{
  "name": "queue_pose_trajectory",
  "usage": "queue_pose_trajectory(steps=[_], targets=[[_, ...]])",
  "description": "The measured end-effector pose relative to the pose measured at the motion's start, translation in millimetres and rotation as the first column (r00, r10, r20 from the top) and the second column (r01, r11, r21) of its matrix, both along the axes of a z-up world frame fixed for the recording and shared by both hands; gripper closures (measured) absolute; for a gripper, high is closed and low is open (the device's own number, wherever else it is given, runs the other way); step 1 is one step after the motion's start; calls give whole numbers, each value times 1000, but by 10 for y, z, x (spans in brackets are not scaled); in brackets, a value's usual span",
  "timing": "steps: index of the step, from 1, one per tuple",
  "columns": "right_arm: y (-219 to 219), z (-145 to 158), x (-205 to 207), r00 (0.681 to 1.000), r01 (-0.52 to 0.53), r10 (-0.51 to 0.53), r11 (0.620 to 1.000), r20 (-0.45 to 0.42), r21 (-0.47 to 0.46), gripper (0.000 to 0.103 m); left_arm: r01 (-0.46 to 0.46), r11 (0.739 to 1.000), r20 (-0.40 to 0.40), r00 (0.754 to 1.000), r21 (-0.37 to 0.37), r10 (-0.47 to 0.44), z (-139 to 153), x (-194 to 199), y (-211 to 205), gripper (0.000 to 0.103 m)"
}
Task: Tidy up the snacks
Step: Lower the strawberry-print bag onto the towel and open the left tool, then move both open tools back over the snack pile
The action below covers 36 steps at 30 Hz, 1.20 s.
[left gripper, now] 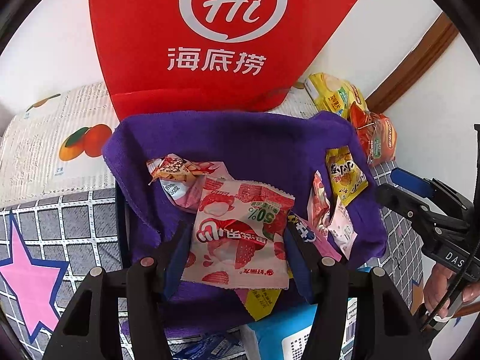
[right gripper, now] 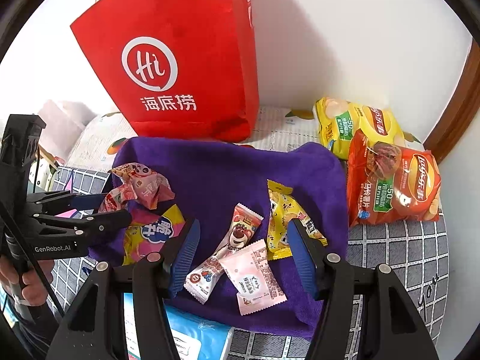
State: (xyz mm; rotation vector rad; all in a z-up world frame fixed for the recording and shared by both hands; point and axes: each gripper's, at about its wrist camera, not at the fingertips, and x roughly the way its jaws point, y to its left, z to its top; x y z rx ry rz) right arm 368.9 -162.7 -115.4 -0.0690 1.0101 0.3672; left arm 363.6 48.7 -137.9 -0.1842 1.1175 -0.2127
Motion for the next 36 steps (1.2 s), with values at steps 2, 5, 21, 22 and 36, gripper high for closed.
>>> queue_pose_trajectory(steps=[2, 5, 21, 22, 36], targets=[[2, 0, -2, 1000, 2, -2, 1000, -1, -1, 43, 3, 1000, -4, 1000, -3, -3, -13, 7, -13, 44], [10, -1, -4, 1000, -1, 1, 1000, 1, -6, 43, 9, 1000, -10, 1000, -4, -9, -22, 13, -23, 44], [52, 7, -21, 1000, -12, 12, 1000, 4, -14, 43, 38, 999, -27, 999, 1, -38, -32, 30, -64, 37], [54, 8, -23, 1000, -12, 12, 1000, 4, -14, 43, 39, 999, -25, 999, -1, -39, -23, 26, -61, 36], [115, 185, -147, 997, 7, -4, 999, 79, -42, 42, 26, 999, 30, 999, -41, -25, 194, -69, 22, 36]])
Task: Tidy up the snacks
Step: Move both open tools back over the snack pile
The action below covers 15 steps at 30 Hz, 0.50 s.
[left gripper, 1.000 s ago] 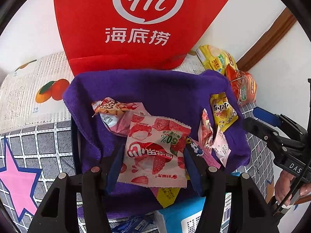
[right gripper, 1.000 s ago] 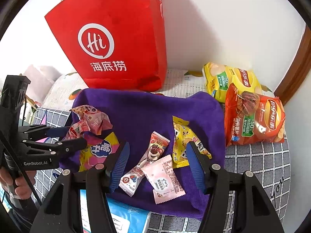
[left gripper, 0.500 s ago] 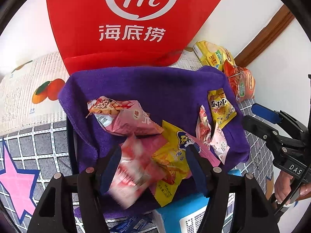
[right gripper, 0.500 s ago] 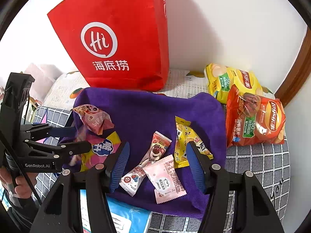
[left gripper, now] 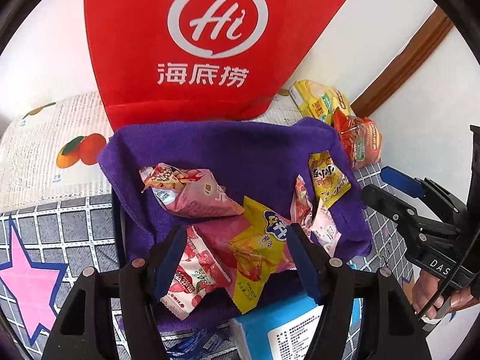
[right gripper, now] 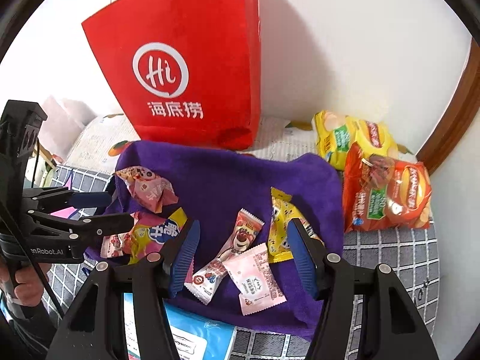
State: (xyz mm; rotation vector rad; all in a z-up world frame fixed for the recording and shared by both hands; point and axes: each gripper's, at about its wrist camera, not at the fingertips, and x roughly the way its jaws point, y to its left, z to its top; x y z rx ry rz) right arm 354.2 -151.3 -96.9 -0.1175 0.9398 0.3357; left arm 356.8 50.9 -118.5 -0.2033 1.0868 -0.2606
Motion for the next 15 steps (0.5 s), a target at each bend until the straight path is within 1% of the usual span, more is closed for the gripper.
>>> queue_pose_trajectory(steps=[4, 5, 8, 10, 12, 15], targets=[[23, 131, -87, 998, 31, -31, 1000, 54, 4, 41, -8, 1000, 26, 1000, -3, 8, 108, -60, 34, 36], [33, 178, -139, 996, 41, -41, 999, 82, 7, 40, -10, 1000, 33, 999, -2, 10, 134, -77, 41, 36], [73, 233, -270, 991, 54, -54, 999, 122, 8, 38, -14, 1000, 61, 998, -1, 14, 241, -145, 72, 36], [96, 227, -363, 992, 46, -46, 999, 121, 7, 38, -20, 1000, 67, 998, 1, 20, 278, -167, 77, 36], [80, 203, -476, 991, 60, -61, 998, 122, 8, 38, -23, 1000, 67, 998, 10, 22, 301, -195, 66, 36], [7, 160, -671, 991, 82, -85, 996, 105, 26, 38, -14, 1000, 72, 997, 4, 14, 355, -250, 47, 36]])
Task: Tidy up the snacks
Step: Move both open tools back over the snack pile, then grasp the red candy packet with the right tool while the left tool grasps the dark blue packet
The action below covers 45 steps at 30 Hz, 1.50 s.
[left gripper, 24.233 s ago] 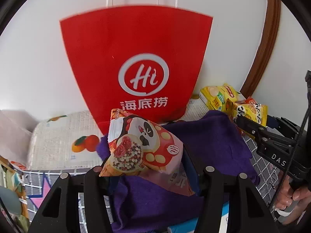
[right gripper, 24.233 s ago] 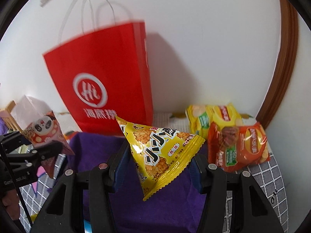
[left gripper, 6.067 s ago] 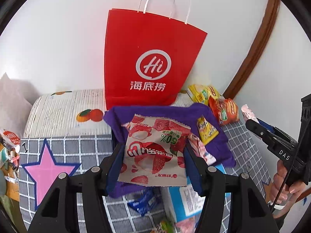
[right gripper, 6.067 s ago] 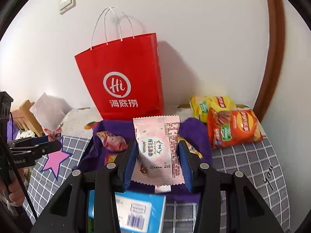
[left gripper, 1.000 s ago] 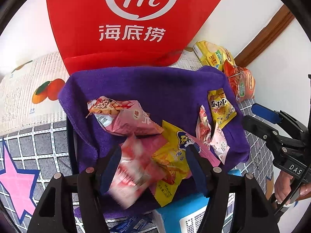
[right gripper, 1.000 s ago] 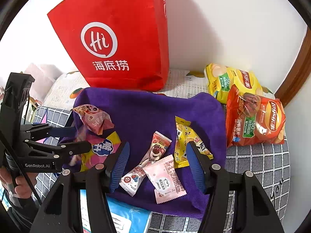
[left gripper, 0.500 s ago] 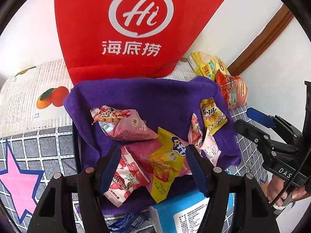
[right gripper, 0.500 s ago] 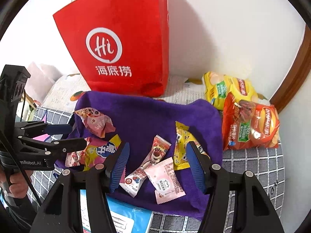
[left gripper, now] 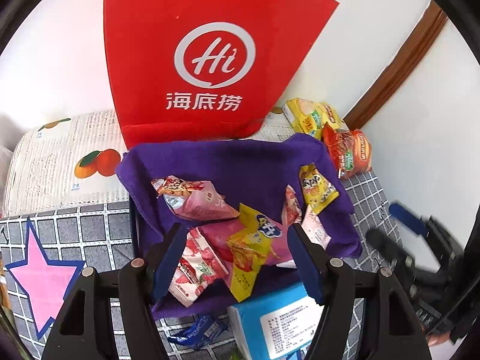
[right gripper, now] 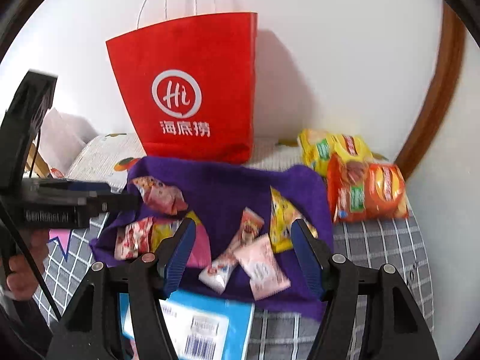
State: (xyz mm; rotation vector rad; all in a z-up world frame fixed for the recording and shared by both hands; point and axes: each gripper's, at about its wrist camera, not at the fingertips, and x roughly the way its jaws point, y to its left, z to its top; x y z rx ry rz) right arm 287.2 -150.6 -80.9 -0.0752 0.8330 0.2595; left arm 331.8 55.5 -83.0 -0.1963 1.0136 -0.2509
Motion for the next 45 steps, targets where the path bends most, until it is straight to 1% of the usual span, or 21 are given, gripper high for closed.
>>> queue_pose_trajectory(steps=[4, 7, 9, 11, 13, 15, 19, 22, 25, 29, 30, 32, 33, 35, 38, 41, 43, 45], targets=[[-109, -55, -320, 1000, 8, -7, 1000, -30, 27, 39, 3, 1000, 40, 999, 2, -3, 128, -128, -62, 36], [-151, -96, -602, 999, 4, -3, 999, -33, 37, 44, 7, 1000, 64, 998, 28, -9, 200, -236, -141, 35], [-154, -135, -806, 999, -13, 16, 997, -36, 70, 45, 6, 999, 80, 997, 46, -10, 245, -312, -198, 35], [-101, -194, -1007, 999, -37, 41, 995, -35, 95, 51, 11, 999, 82, 997, 47, -15, 257, -418, -234, 35], [-27, -277, -1174, 998, -52, 56, 994, -42, 96, 53, 21, 999, 73, 997, 45, -24, 245, -524, -237, 35], [46, -392, -1306, 995, -61, 68, 992, -67, 107, 55, 21, 998, 74, 997, 58, -25, 239, -679, -185, 35], [154, -660, -1527, 983, -86, 113, 980, -142, 180, 55, -16, 995, 83, 997, 96, 8, 196, -984, -3, 35], [262, -876, -1705, 968, -119, 165, 965, -190, 232, 54, -49, 994, 71, 997, 99, 42, 81, -1187, 159, 35], [352, -1033, -1843, 959, -125, 180, 962, -219, 242, 45, -87, 992, 36, 996, 94, 84, -140, -1353, 305, 35], [444, -1243, -1959, 945, -134, 205, 953, -256, 271, 44, -99, 993, -11, 995, 61, 100, -361, -1516, 449, 35], [446, -1263, -1969, 942, -137, 212, 951, -260, 278, 43, -102, 993, -17, 994, 61, 103, -386, -1548, 472, 35], [484, -1320, -2018, 937, -147, 228, 945, -264, 293, 36, -106, 992, -23, 994, 68, 108, -423, -1619, 514, 35], [491, -1341, -2048, 937, -150, 232, 943, -261, 298, 34, -109, 991, -23, 994, 72, 111, -423, -1649, 530, 35], [550, -1364, -2071, 940, -154, 230, 945, -253, 288, 30, -113, 990, -15, 993, 80, 114, -405, -1707, 563, 35], [685, -1362, -2111, 950, -169, 219, 959, -221, 226, 26, -113, 990, -6, 994, 82, 114, -381, -1749, 593, 35], [796, -1383, -2144, 962, -173, 199, 974, -186, 147, 26, -110, 991, -6, 994, 79, 111, -395, -1745, 604, 35], [840, -1385, -2172, 968, -170, 187, 979, -168, 111, 26, -109, 991, -13, 994, 77, 110, -435, -1725, 600, 35], [894, -1404, -2198, 975, -165, 172, 984, -144, 59, 28, -107, 992, -21, 994, 73, 109, -474, -1704, 595, 35]])
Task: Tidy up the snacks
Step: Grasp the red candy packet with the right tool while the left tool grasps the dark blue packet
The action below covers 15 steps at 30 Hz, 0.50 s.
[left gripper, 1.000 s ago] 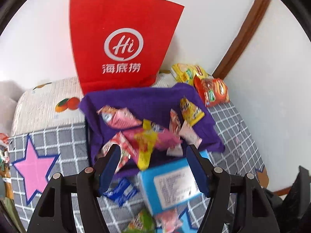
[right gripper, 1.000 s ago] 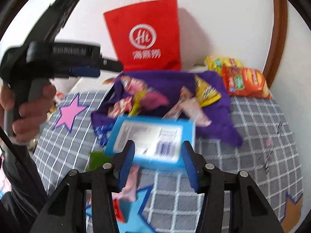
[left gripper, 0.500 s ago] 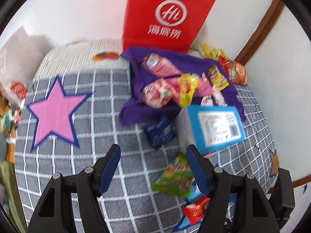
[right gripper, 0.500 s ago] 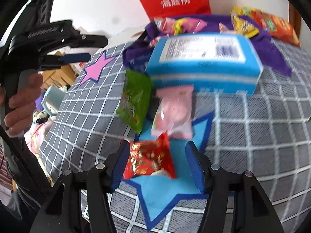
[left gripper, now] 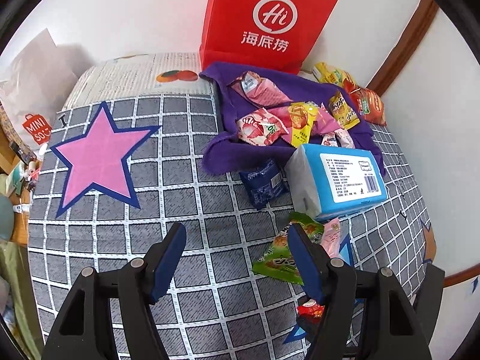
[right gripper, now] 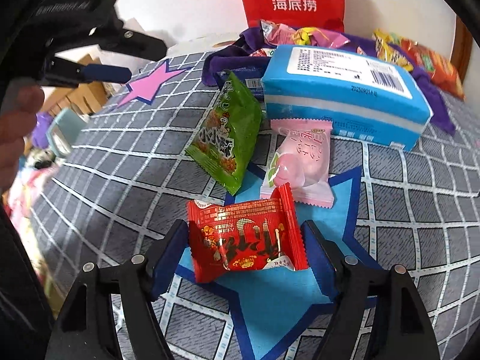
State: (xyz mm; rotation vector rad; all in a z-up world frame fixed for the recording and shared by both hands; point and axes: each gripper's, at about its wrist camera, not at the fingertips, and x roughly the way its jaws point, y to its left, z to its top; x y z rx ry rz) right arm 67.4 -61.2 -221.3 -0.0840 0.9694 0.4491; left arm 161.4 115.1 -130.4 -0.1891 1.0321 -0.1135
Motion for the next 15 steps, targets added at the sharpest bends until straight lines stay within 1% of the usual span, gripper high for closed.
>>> queue_pose_trajectory(steps=[1, 2, 3, 5, 6, 8, 11, 15], targets=[[32, -15, -1, 1000, 1, -1, 1000, 21, -31, 33, 1, 1000, -8, 1000, -5, -1, -37, 21, -8, 35], [50, -23, -21, 999, -4, 7, 998, 47, -66, 35, 2, 1000, -12, 1000, -7, -2, -58, 27, -18, 35], [46, -28, -36, 998, -17, 21, 997, 60, -78, 36, 5, 1000, -18, 1000, -8, -6, -90, 40, -32, 35], [11, 0, -33, 997, -37, 41, 997, 67, -69, 48, 13, 1000, -28, 1000, -7, -13, -141, 64, -64, 35], [-15, 16, -41, 997, -39, 43, 997, 66, -61, 50, 16, 1000, -31, 999, -6, -16, -166, 78, -84, 35], [-101, 49, -18, 998, -20, 23, 999, 60, -50, 50, 24, 1000, -35, 999, -8, -24, -208, 114, -111, 35], [-263, 124, 18, 997, 24, -21, 999, 79, -30, 50, 27, 999, -28, 999, -26, -28, -251, 179, -142, 35], [-592, 306, 49, 984, 99, -95, 995, 151, -18, 50, 28, 998, -10, 1000, -56, -29, -278, 281, -185, 35]])
